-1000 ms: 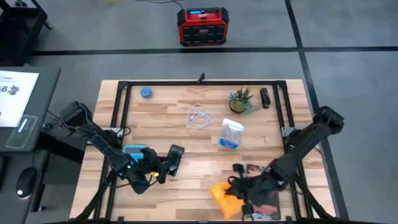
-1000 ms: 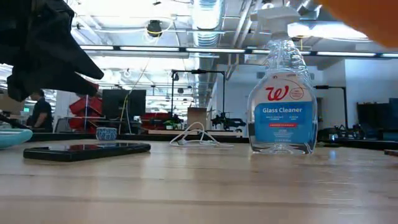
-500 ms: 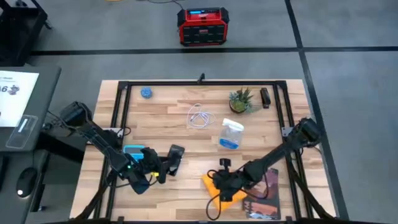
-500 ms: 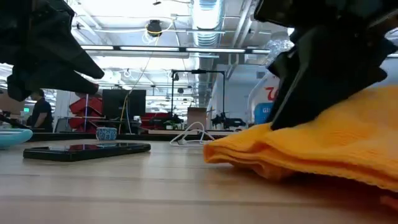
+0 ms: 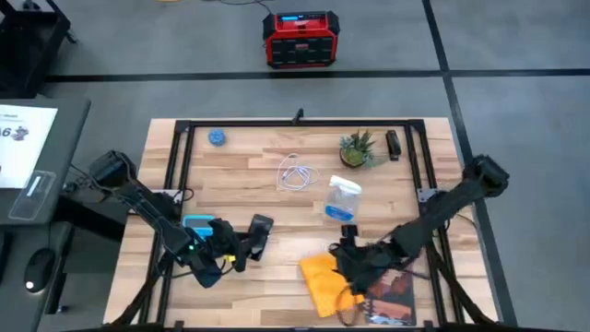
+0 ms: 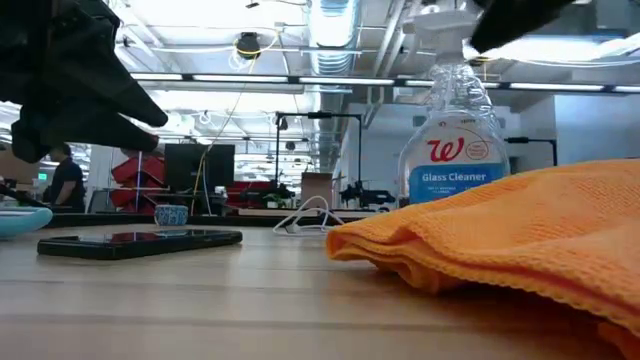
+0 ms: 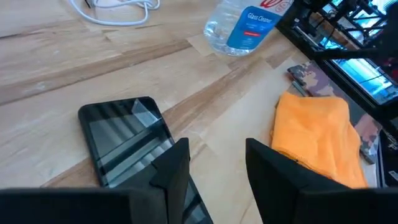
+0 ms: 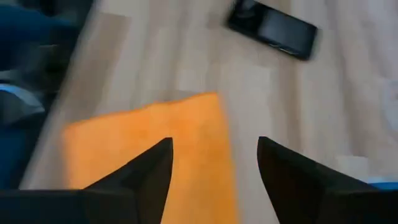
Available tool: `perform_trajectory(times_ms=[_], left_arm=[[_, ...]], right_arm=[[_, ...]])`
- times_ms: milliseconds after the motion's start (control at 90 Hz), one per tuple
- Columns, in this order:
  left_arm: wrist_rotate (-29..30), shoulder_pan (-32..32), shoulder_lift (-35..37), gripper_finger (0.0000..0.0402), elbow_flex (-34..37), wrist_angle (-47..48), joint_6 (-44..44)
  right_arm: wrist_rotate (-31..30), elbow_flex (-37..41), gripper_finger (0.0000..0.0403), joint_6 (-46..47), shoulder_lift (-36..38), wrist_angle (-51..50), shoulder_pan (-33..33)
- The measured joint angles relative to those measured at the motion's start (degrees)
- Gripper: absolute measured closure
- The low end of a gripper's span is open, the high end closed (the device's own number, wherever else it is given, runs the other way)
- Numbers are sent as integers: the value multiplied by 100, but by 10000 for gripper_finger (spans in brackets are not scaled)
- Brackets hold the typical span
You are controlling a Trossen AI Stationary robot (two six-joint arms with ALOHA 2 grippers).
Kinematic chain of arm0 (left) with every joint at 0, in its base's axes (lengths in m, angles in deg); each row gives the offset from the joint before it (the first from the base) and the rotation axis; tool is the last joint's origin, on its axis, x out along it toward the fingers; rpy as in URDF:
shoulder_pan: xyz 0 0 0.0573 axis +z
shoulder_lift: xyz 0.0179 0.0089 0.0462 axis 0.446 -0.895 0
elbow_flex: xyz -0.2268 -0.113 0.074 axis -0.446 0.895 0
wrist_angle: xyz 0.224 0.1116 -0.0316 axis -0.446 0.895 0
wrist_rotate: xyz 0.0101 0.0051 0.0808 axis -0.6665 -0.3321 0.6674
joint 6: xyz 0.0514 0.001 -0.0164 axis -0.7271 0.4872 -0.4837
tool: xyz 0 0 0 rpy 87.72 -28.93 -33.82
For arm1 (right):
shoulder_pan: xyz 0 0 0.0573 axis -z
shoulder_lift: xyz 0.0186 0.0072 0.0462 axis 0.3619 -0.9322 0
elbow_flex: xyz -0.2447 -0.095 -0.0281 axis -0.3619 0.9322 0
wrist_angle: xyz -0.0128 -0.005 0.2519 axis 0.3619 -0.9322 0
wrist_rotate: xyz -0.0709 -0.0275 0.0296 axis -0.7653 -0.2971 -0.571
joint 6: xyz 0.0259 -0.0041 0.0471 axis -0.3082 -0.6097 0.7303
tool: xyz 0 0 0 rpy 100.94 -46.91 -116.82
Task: Apply microfiber cloth
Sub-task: Wipe the black cellphone using microfiber cloth, then return to Home Position
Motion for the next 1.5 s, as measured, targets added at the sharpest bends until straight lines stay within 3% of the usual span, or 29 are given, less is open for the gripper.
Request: perform_trajectory(times_ms=[133, 289, 356, 522, 656, 844, 1011, 1156, 1367, 1500], left_arm=[[2, 0, 0, 270, 0, -23, 0], [23, 0, 0, 270, 0, -63, -1], [28, 0, 0, 270, 0, -101, -27], [34, 0, -2, 270, -2, -111, -42], [35, 0, -2, 270, -4, -113, -42], [35, 0, -2, 270, -4, -110, -45], [37, 4, -2, 270, -4, -96, -66], [37, 7, -2, 270, -4, -84, -66], [39, 7, -2, 270, -4, -90, -61], [45, 10, -2, 270, -4, -109, -43]], right_arm=[[600, 722, 209, 361, 34, 1128, -186], [312, 1357, 231, 994, -663, 2286, -51], [370, 1386, 239, 1211, -1100, 2590, 79], [1416, 995, 254, 947, -1837, 2830, 350], [1237, 696, 269, 405, -1792, 2724, 355], [291, 563, 283, 383, -1391, 2980, 398], [957, 567, 285, 266, -1814, 3211, 574], [1099, 562, 285, 301, -2458, 3427, 741], [-472, 580, 285, 1018, -2411, 3206, 734], [-534, 594, 285, 697, -1894, 2955, 680]])
